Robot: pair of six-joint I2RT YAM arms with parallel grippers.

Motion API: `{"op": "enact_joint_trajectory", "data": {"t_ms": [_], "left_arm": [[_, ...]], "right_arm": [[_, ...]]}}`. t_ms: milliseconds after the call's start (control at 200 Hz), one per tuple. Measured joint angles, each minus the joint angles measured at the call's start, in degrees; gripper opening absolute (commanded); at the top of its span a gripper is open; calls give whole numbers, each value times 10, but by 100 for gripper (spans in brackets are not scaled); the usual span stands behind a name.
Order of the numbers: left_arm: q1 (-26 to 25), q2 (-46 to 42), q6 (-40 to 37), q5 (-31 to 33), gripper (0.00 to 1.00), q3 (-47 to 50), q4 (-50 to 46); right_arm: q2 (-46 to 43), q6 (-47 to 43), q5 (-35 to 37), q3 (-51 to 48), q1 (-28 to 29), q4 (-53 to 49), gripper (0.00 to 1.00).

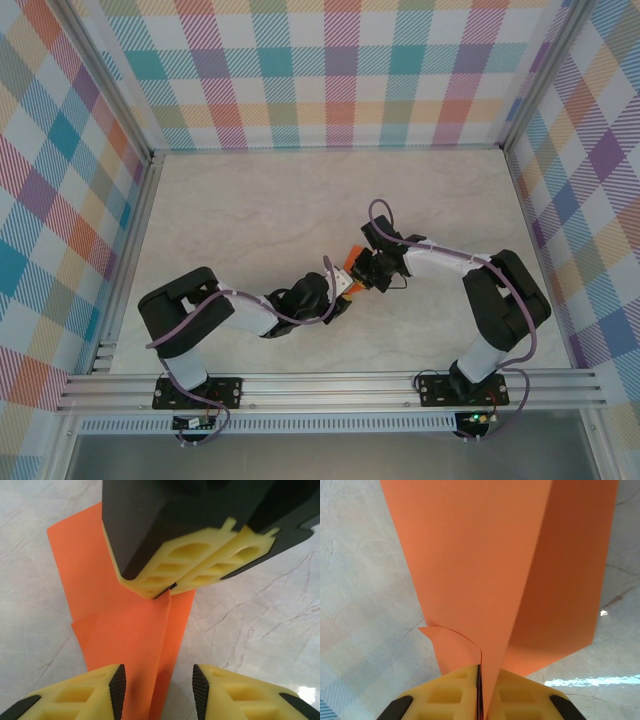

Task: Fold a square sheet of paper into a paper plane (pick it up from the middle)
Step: Fourth fold the wing at the center of the table.

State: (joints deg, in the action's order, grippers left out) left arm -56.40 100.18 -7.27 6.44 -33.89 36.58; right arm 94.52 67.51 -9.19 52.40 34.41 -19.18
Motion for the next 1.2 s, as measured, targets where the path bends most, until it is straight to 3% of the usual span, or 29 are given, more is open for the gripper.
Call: {"op": "enact_joint_trajectory", "data": {"t_ms": [220, 415, 530, 770, 1200], "left_arm": [[-2, 16, -32, 18, 34, 0, 20], [-2, 26, -44, 24, 23, 0, 26], [-2, 26, -42, 30, 14, -1, 26], [-2, 26, -17, 31, 10, -4, 23], [1, 26, 148, -9, 8, -9, 11]], "right_arm": [[0, 9, -13, 0, -5, 0, 12], [0, 9, -25, 0, -9, 0, 20], [0, 9, -30, 0, -13, 0, 30], [-39, -23, -30, -10, -37, 2, 54], [-125, -209, -67, -83, -85, 66, 48]]}}
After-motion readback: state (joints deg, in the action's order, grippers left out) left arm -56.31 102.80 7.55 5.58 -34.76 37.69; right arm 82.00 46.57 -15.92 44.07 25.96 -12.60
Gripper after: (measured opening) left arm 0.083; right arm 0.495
